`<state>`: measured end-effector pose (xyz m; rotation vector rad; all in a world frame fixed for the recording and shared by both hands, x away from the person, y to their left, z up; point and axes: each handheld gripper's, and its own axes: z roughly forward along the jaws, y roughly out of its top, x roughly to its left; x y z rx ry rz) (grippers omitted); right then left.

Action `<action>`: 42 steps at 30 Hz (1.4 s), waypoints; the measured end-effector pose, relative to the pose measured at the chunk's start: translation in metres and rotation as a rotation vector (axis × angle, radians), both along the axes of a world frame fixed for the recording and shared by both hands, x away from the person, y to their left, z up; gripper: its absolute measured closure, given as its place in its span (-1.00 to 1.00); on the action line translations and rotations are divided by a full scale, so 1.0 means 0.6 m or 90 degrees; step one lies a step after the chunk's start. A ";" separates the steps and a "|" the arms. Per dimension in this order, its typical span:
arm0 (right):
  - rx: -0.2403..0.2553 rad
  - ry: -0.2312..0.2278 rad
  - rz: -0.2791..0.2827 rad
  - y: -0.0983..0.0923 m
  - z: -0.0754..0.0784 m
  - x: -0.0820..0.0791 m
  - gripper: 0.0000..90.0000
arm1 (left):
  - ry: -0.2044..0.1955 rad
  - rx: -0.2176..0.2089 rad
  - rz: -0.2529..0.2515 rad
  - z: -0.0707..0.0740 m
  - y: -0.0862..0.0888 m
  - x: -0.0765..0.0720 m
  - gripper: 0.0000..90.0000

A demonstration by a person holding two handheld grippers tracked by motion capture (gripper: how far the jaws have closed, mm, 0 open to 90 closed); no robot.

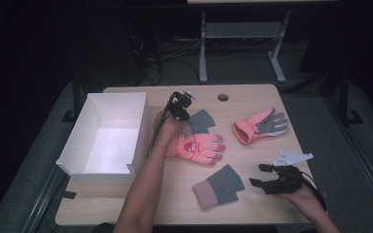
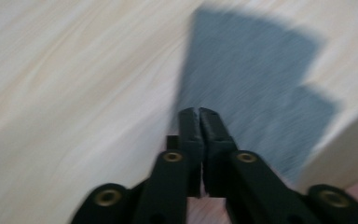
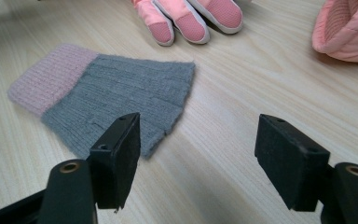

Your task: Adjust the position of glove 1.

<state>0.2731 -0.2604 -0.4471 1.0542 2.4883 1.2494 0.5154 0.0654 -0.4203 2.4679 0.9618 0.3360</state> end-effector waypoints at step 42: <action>0.008 0.002 0.000 -0.004 0.001 0.002 -0.30 | 0.033 -0.102 -0.027 0.081 0.013 -0.001 0.97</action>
